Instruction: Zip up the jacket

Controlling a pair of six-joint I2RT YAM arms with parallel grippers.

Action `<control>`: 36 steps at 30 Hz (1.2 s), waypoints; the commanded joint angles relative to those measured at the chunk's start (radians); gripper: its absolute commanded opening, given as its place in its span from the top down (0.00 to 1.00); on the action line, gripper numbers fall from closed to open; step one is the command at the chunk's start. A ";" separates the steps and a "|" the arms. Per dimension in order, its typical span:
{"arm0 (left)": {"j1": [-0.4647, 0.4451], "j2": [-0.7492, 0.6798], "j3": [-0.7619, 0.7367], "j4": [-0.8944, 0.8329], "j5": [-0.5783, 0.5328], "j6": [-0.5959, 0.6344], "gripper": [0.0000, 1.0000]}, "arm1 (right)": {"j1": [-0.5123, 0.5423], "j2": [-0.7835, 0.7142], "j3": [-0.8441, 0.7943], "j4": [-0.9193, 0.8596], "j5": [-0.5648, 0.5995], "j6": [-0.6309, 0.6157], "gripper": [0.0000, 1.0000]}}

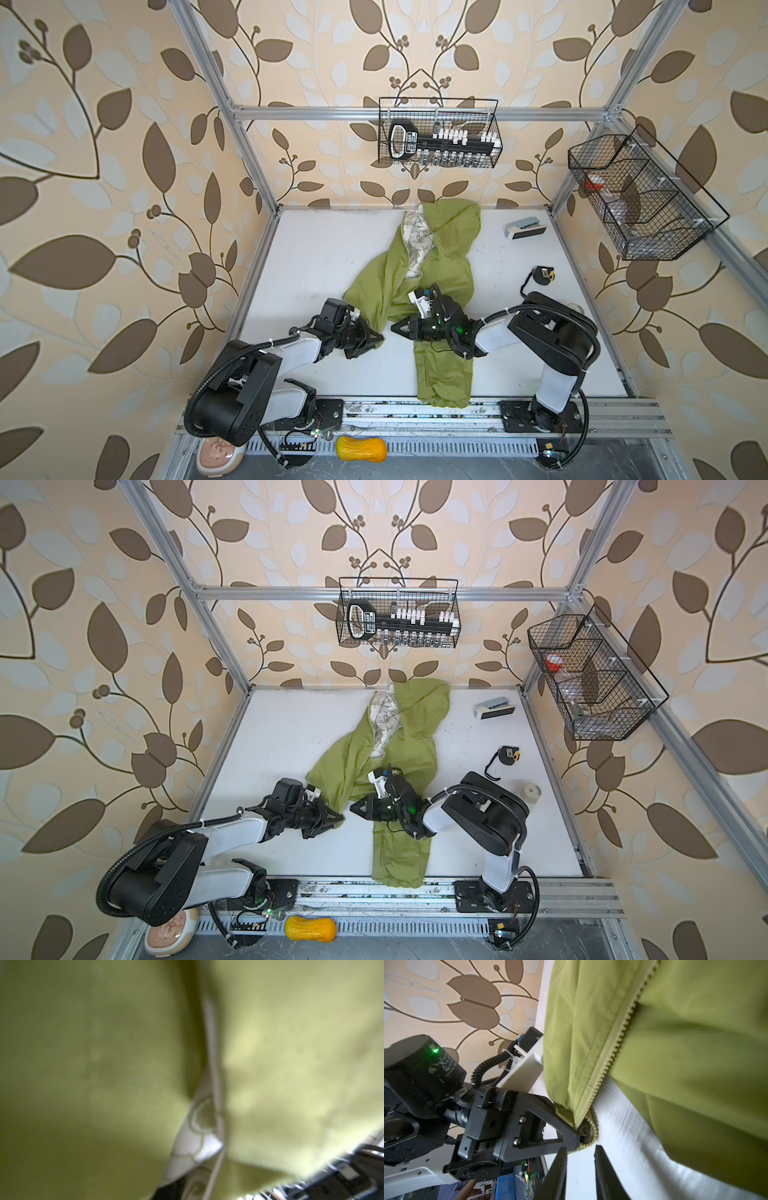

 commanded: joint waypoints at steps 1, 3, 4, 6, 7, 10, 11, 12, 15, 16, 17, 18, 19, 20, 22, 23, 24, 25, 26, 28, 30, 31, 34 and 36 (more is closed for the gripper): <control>0.000 -0.088 0.059 -0.161 -0.038 0.085 1.00 | -0.030 -0.087 -0.001 -0.116 0.071 -0.097 0.45; 0.002 -0.132 0.094 -0.232 -0.047 0.123 1.00 | -0.047 -0.157 -0.010 -0.173 0.110 -0.141 0.15; 0.001 -0.154 0.113 -0.266 -0.057 0.136 1.00 | -0.057 -0.195 -0.014 -0.208 0.138 -0.161 0.01; 0.000 -0.186 0.139 -0.292 -0.075 0.144 1.00 | -0.088 -0.249 -0.017 -0.240 0.142 -0.177 0.00; 0.002 -0.197 0.149 -0.299 -0.087 0.143 1.00 | -0.114 -0.268 -0.011 -0.261 0.125 -0.171 0.00; 0.001 -0.207 0.187 -0.313 -0.105 0.134 1.00 | -0.205 -0.318 -0.019 -0.286 0.118 -0.150 0.00; 0.002 -0.205 0.203 -0.328 -0.112 0.137 1.00 | -0.222 -0.335 -0.014 -0.320 0.137 -0.146 0.00; 0.001 -0.199 0.231 -0.355 -0.119 0.151 1.00 | -0.240 -0.353 -0.012 -0.349 0.150 -0.147 0.00; 0.002 -0.186 0.323 -0.450 -0.133 0.207 1.00 | -0.261 -0.411 -0.052 -0.311 0.206 -0.160 0.00; 0.001 -0.182 0.348 -0.465 -0.125 0.223 1.00 | -0.261 -0.436 -0.074 -0.278 0.228 -0.171 0.01; 0.001 -0.176 0.370 -0.471 -0.108 0.243 1.00 | -0.263 -0.453 -0.088 -0.258 0.239 -0.180 0.02; 0.002 -0.169 0.393 -0.488 -0.098 0.261 1.00 | -0.270 -0.473 -0.095 -0.250 0.236 -0.185 0.02; 0.001 -0.161 0.424 -0.521 -0.098 0.288 1.00 | -0.280 -0.484 -0.098 -0.248 0.221 -0.188 0.02; 0.000 -0.154 0.446 -0.539 -0.088 0.319 1.00 | -0.292 -0.488 -0.100 -0.238 0.195 -0.181 0.03; 0.003 -0.138 0.485 -0.561 -0.061 0.379 1.00 | -0.335 -0.468 -0.100 -0.193 0.091 -0.139 0.06; 0.005 -0.127 0.502 -0.575 -0.040 0.408 1.00 | -0.356 -0.446 -0.098 -0.157 0.029 -0.109 0.07; 0.009 -0.111 0.526 -0.585 -0.003 0.440 1.00 | -0.378 -0.412 -0.091 -0.102 -0.050 -0.071 0.11; 0.016 -0.094 0.548 -0.592 0.037 0.465 1.00 | -0.394 -0.371 -0.086 -0.036 -0.118 -0.028 0.19; 0.020 -0.083 0.567 -0.596 0.076 0.486 1.00 | -0.402 -0.334 -0.088 0.047 -0.169 0.016 0.25; 0.027 -0.062 0.610 -0.602 0.155 0.530 1.00 | -0.405 -0.248 -0.093 0.310 -0.254 0.142 0.35; 0.030 -0.056 0.651 -0.611 0.215 0.575 1.00 | -0.402 -0.176 -0.088 0.514 -0.289 0.267 0.41; 0.031 -0.053 0.669 -0.616 0.243 0.595 1.00 | -0.399 -0.138 -0.082 0.629 -0.298 0.334 0.44; 0.036 -0.040 0.734 -0.656 0.329 0.647 1.00 | -0.389 -0.060 -0.064 0.820 -0.307 0.470 0.48; 0.042 -0.031 0.767 -0.692 0.369 0.676 1.00 | -0.372 -0.060 -0.058 0.821 -0.306 0.466 0.52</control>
